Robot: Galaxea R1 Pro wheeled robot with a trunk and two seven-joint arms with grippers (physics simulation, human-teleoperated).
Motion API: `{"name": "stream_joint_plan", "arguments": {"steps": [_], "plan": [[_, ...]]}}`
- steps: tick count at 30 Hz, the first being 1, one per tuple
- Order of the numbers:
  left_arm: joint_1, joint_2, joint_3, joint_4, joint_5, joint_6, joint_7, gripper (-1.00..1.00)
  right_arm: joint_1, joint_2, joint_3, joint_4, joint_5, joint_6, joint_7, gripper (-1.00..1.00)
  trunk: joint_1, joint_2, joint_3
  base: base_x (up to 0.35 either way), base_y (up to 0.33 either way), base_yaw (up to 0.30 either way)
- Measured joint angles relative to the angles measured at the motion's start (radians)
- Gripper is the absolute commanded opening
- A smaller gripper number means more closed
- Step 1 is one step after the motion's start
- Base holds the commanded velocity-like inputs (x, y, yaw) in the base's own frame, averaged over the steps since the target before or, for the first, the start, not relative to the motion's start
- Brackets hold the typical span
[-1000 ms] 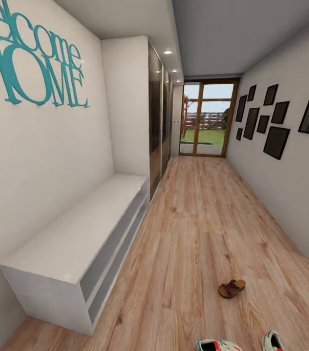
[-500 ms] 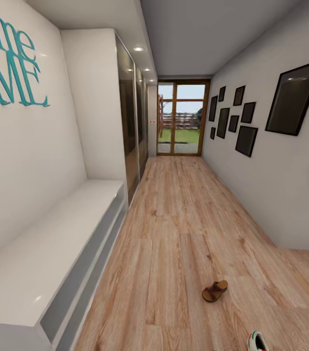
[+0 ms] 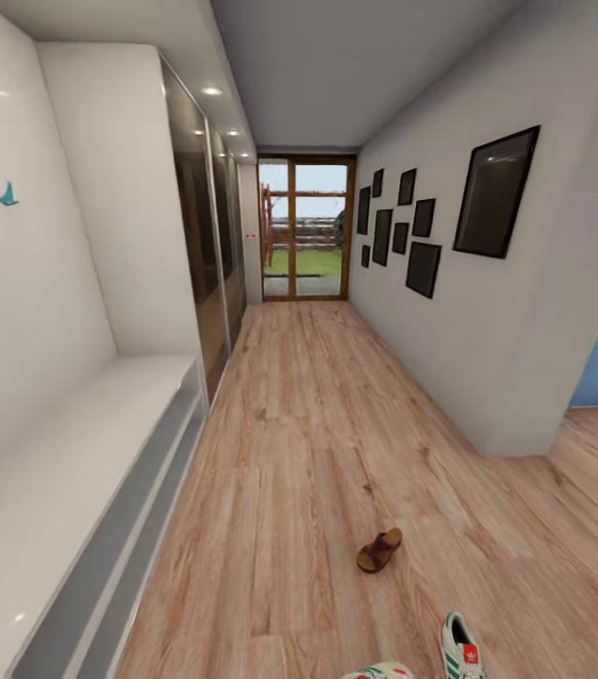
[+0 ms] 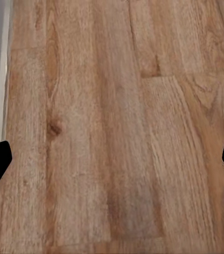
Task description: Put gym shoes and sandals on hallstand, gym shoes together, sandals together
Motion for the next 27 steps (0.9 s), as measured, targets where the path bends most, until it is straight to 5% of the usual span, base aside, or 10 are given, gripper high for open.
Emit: {"name": "stream_joint_plan", "arguments": {"steps": [9, 27], "plan": [[0.0, 0.0, 0.0, 0.0, 0.001, 0.0, 0.0, 1.0, 0.0, 0.0, 0.0, 0.0, 0.0, 0.0, 0.0, 1.0, 0.0, 0.0, 0.0, 0.014, 0.061, -0.3], [0.0, 0.0, 0.0, 0.0, 0.001, 0.0, 0.0, 1.0, 0.0, 0.002, 0.002, -0.001, -0.002, 0.0, -0.002, 1.0, 0.0, 0.0, 0.0, 0.092, 0.283, -0.228]]}}
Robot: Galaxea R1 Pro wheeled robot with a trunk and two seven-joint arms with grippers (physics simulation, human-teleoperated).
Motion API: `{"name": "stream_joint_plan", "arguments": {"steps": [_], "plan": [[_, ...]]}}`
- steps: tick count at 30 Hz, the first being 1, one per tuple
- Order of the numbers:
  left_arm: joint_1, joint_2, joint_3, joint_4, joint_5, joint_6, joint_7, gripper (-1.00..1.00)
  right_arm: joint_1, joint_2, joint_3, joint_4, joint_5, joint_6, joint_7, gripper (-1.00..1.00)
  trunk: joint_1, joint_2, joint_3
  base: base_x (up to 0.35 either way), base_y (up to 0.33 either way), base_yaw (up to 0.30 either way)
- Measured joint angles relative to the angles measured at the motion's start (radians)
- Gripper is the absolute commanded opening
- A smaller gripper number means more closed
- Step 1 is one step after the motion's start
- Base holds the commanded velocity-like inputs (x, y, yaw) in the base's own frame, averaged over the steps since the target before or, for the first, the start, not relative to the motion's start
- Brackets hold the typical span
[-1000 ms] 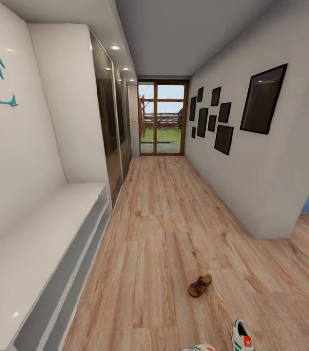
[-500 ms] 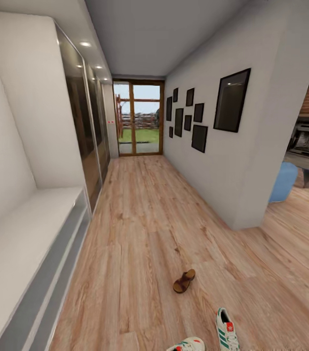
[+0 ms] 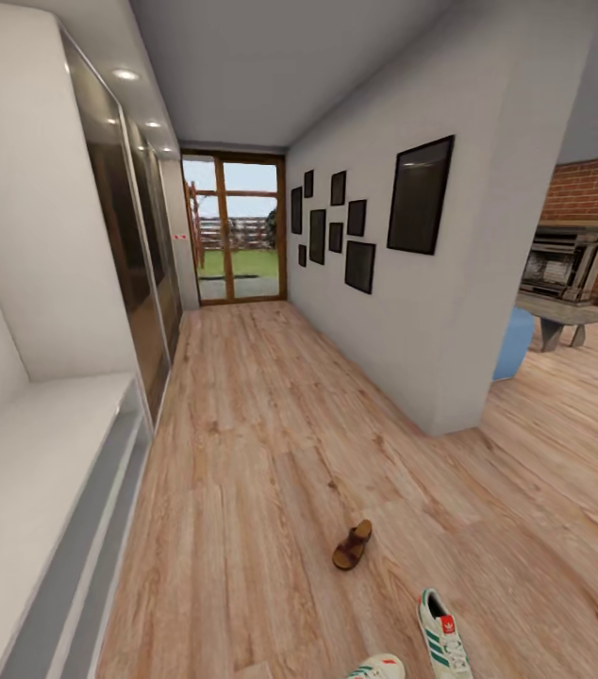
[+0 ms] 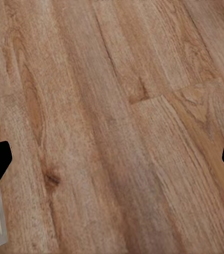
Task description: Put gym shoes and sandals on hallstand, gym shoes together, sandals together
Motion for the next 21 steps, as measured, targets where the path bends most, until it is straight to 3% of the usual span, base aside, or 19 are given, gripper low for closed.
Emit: {"name": "stream_joint_plan", "arguments": {"steps": [6, 21], "plan": [[0.0, -0.001, 0.0, 0.0, -0.001, 0.001, 0.0, 1.0, 0.0, 0.001, 0.0, -0.001, 0.001, 0.0, 0.002, 1.0, 0.0, 0.0, 0.0, 0.024, 0.173, -0.01], [0.0, 0.0, 0.0, -0.001, -0.001, 0.002, 0.0, 1.0, 0.0, 0.005, 0.001, -0.008, 0.0, 0.0, 0.002, 1.0, 0.0, 0.0, 0.0, 0.001, 0.009, 0.0]]}}
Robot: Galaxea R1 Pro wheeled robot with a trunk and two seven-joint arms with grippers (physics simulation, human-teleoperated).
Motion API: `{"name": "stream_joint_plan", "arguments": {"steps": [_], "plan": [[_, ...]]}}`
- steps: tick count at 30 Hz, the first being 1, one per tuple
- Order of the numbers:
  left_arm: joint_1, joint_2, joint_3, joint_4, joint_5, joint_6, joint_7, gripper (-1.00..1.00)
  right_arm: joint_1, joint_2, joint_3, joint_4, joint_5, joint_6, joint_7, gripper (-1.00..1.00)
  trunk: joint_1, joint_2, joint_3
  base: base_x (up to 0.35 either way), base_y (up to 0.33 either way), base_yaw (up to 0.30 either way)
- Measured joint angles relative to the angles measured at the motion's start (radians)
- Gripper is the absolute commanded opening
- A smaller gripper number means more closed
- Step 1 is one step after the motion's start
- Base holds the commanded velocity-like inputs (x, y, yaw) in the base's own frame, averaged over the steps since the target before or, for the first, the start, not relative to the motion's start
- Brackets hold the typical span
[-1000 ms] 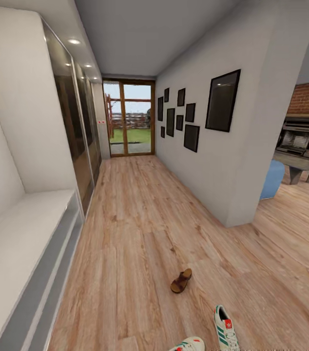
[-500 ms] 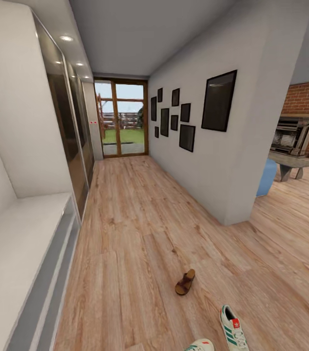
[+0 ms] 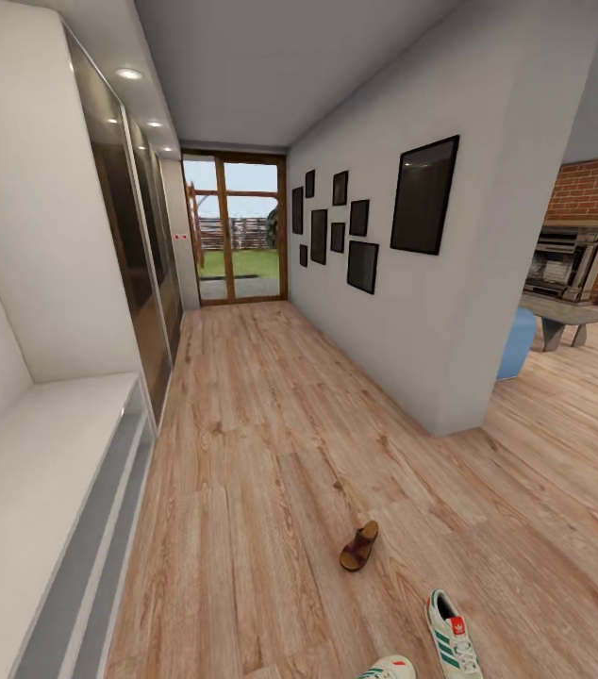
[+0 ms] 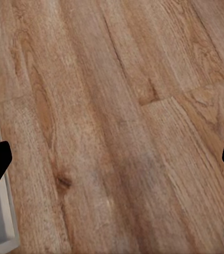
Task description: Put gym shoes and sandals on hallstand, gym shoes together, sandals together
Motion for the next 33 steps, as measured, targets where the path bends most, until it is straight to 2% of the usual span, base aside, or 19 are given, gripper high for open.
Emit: {"name": "stream_joint_plan", "arguments": {"steps": [7, 11, 13, 14, 16, 17, 19, 20, 23, 27, 29, 30, 33], "plan": [[-0.011, 0.0, 0.001, -0.002, 0.0, 0.007, -0.002, 1.0, 0.0, -0.001, -0.002, -0.014, -0.001, 0.002, 0.0, 1.0, 0.0, 0.0, 0.0, 0.0, 0.0, 0.0], [-0.047, 0.001, 0.002, -0.003, 0.0, 0.014, -0.002, 1.0, 0.0, -0.006, -0.003, -0.097, 0.0, 0.02, 0.001, 1.0, 0.0, 0.0, 0.0, 0.0, 0.0, 0.0], [-0.094, 0.002, 0.001, -0.001, 0.0, 0.021, -0.004, 1.0, -0.001, -0.008, -0.003, -0.168, 0.0, 0.07, 0.001, 1.0, 0.0, 0.0, 0.0, 0.0, 0.0, 0.0], [-0.126, 0.003, 0.001, 0.001, 0.001, 0.03, -0.005, 1.0, -0.002, -0.009, -0.003, -0.216, 0.0, 0.118, 0.001, 1.0, 0.0, 0.0, 0.0, 0.0, 0.0, 0.0], [-0.158, 0.002, 0.0, 0.003, 0.0, 0.047, -0.009, 1.0, -0.007, -0.009, -0.004, -0.271, 0.0, 0.177, 0.002, 1.0, 0.0, 0.0, 0.0, 0.0, 0.0, 0.0], [-0.182, 0.002, 0.0, 0.003, 0.0, 0.07, -0.017, 1.0, -0.014, -0.01, -0.004, -0.323, 0.0, 0.237, 0.002, 1.0, 0.0, 0.0, 0.0, 0.0, 0.0, 0.0], [-0.203, 0.002, -0.001, 0.002, -0.001, 0.101, -0.028, 1.0, -0.023, -0.01, -0.005, -0.377, 0.001, 0.298, 0.002, 1.0, 0.0, 0.0, 0.0, 0.0, 0.0, 0.0], [-0.218, 0.001, -0.001, 0.0, -0.003, 0.135, -0.044, 1.0, -0.033, -0.011, -0.005, -0.425, 0.001, 0.353, 0.002, 1.0, 0.0, 0.0, 0.0, 0.0, 0.0, 0.0], [-0.245, 0.001, -0.001, -0.002, -0.013, 0.199, -0.089, 1.0, -0.055, -0.012, -0.006, -0.51, 0.001, 0.437, 0.004, 1.0, 0.0, 0.0, 0.0, 0.0, 0.0, 0.0], [-0.28, 0.001, 0.0, -0.003, -0.038, 0.245, -0.142, 1.0, -0.088, -0.013, -0.007, -0.584, 0.002, 0.513, 0.003, 1.0, 0.0, 0.0, 0.0, 0.0, 0.0, 0.0], [-0.289, 0.001, 0.0, -0.002, -0.049, 0.254, -0.152, 1.0, -0.104, -0.013, -0.007, -0.607, 0.001, 0.541, 0.003, 1.0, 0.0, 0.0, 0.0, 0.0, 0.0, 0.0], [-0.295, 0.002, 0.0, -0.002, -0.06, 0.256, -0.161, 1.0, -0.122, -0.013, -0.007, -0.641, 0.002, 0.582, 0.004, 1.0, 0.0, 0.0, 0.0, 0.0, 0.0, 0.0], [-0.293, 0.003, -0.001, -0.002, -0.068, 0.253, -0.165, 1.0, -0.137, -0.013, -0.006, -0.68, 0.001, 0.63, 0.007, 1.0, 0.0, 0.0, 0.0, 0.0, 0.0, 0.0]]}}
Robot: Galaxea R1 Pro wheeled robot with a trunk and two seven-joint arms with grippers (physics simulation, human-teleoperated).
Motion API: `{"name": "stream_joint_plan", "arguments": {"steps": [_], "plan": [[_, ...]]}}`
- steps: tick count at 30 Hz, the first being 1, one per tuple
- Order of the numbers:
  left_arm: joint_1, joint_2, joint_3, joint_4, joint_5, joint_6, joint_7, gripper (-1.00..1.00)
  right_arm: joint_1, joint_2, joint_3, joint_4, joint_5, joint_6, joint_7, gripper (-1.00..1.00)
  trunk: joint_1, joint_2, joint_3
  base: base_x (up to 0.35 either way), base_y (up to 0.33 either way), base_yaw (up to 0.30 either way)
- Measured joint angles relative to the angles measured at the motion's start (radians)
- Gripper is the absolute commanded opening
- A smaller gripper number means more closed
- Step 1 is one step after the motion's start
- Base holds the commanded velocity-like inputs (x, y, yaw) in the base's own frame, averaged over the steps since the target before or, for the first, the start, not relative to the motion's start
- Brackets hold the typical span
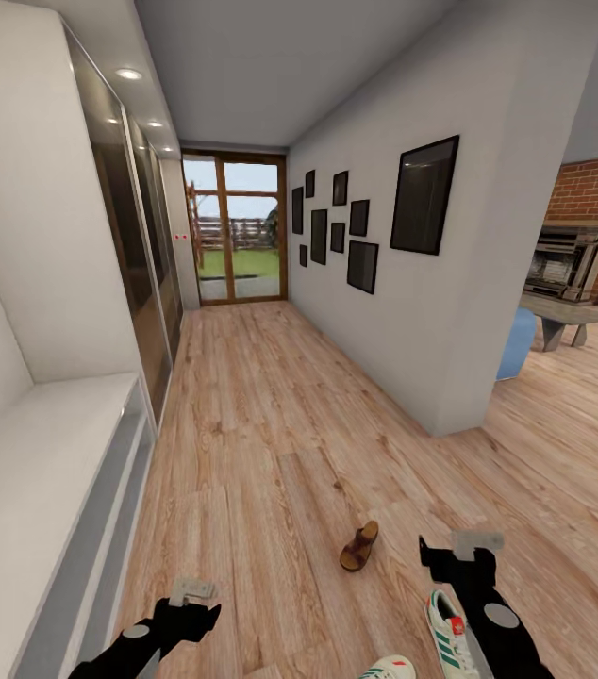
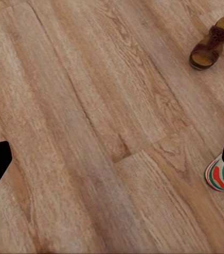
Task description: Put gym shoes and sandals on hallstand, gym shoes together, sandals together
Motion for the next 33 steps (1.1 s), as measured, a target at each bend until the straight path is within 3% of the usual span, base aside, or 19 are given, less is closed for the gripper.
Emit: {"name": "stream_joint_plan", "arguments": {"steps": [16, 24, 33], "plan": [[0.002, 0.004, 0.0, -0.001, -0.006, -0.002, -0.007, 1.0, -0.01, 0.003, -0.002, -0.035, 0.0, 0.046, 0.002, 1.0, 0.0, 0.0, -0.004, 0.0, 0.0, 0.0], [0.002, 0.003, 0.0, -0.001, -0.005, -0.003, -0.009, 1.0, -0.011, 0.003, -0.062, -0.035, -0.002, 0.048, 0.002, 1.0, 0.0, 0.0, -0.015, 0.0, 0.0, -0.002], [0.002, 0.003, 0.0, -0.001, -0.004, -0.003, -0.011, 1.0, -0.011, 0.004, -0.083, -0.034, -0.003, 0.082, 0.002, 1.0, 0.0, 0.0, -0.029, 0.0, 0.0, -0.066]]}}
